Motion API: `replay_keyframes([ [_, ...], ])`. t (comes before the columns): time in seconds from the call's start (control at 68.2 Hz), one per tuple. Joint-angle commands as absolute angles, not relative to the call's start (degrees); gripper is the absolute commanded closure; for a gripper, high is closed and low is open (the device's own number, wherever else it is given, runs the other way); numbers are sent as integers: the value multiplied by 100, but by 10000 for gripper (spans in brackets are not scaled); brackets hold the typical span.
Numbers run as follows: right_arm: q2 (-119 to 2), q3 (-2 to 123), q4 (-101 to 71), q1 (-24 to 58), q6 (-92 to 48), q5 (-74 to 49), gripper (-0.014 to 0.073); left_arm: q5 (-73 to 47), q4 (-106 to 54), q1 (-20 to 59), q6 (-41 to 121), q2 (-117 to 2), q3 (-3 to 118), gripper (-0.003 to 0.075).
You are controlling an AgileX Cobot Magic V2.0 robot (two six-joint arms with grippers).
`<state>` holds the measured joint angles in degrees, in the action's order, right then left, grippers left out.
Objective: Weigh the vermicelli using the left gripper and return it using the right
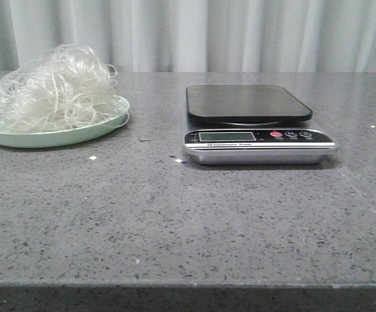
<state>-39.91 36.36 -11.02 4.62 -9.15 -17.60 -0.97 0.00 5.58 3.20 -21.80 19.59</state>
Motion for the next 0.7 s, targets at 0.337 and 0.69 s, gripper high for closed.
replay_keyframes([
  [0.337,-1177,1833,-1057,418,-954,-795,440,381,-43,555,294,-2205,2104,584],
  [0.69,-1027,1713,-1057,418,-954,-718,442,381,-43,555,294,-2205,2104,584],
])
